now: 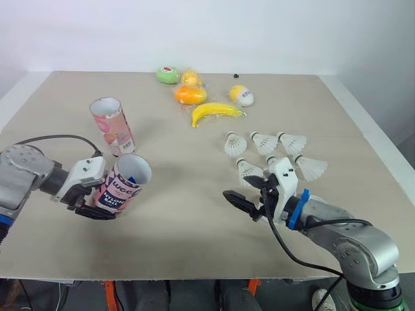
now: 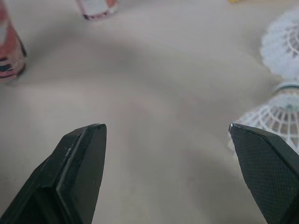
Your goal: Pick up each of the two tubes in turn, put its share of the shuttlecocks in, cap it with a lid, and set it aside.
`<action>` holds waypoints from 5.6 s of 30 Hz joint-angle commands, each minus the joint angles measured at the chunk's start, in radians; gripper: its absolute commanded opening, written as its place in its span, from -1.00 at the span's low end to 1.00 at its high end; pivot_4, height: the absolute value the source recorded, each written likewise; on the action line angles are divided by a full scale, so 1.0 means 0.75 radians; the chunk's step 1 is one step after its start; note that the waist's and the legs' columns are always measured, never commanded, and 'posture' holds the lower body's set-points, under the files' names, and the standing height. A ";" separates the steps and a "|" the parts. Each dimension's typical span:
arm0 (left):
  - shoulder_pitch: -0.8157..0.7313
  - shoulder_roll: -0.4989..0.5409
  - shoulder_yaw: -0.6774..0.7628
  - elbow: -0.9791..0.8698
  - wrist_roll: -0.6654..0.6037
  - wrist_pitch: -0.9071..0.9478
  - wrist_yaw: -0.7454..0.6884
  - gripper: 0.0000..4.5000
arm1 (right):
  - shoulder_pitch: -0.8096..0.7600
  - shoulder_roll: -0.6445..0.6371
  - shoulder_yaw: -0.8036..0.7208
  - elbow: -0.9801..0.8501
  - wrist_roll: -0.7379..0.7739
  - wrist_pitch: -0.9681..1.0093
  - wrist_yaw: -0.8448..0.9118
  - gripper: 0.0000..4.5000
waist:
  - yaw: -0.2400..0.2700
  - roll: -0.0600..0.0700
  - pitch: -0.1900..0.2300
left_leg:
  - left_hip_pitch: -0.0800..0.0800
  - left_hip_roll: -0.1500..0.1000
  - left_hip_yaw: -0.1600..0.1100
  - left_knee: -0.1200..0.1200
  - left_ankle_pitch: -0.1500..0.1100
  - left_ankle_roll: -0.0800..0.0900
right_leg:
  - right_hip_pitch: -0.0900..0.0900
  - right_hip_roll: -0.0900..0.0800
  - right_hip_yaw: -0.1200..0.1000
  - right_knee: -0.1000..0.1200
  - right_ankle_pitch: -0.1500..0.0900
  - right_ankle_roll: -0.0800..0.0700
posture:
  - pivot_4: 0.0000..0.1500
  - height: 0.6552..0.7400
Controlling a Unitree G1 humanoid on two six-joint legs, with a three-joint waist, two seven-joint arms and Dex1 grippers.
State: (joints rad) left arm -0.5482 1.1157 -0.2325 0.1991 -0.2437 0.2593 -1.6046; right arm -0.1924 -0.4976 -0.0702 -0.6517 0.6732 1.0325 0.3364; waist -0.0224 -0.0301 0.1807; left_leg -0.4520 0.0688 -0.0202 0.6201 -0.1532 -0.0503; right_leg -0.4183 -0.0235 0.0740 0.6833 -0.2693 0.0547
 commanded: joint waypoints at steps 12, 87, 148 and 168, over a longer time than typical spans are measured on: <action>0.062 -0.133 0.048 0.005 -0.011 -0.271 0.035 0.50 | -0.053 0.033 0.108 0.075 -0.174 -0.030 -0.130 1.00 | 0.001 0.002 -0.001 | -0.009 0.000 -0.002 0.007 0.000 0.001 | -0.005 0.001 0.000 0.001 0.004 0.006 | 1.00 -0.14; 0.113 -0.232 0.068 -0.031 0.104 -0.153 0.010 0.49 | -1.036 -0.121 0.589 0.674 -0.680 -1.188 1.190 -0.97 | 0.007 0.016 -0.006 | -0.004 -0.001 0.004 0.018 0.002 0.005 | 0.001 -0.002 0.004 0.003 0.007 0.007 | 1.00 -0.14; 0.163 -0.258 0.103 -0.074 0.115 -0.131 0.031 0.49 | -0.838 0.319 0.264 1.428 -0.907 -0.790 0.063 0.51 | 0.006 0.018 -0.008 | -0.006 -0.005 0.003 0.020 0.003 0.006 | -0.003 -0.002 0.007 0.016 0.003 0.009 | 1.00 -0.14; 0.189 -0.263 0.113 -0.079 0.123 -0.149 0.034 0.49 | -0.803 0.285 0.260 1.067 -0.845 -0.797 0.253 -0.99 | 0.004 0.018 -0.008 | -0.006 -0.005 0.003 0.019 0.003 0.006 | -0.004 -0.002 0.007 0.017 0.002 0.009 | 1.00 -0.14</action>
State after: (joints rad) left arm -0.4341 0.9370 -0.0896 0.1459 -0.1585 0.1507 -1.5691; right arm -0.7766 -0.2721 0.1285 0.2526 0.0074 0.4589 0.4834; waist -0.0192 -0.0163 0.1746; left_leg -0.4565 0.0650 -0.0177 0.6346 -0.1512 -0.0461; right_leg -0.4217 -0.0248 0.0795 0.6960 -0.2680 0.0616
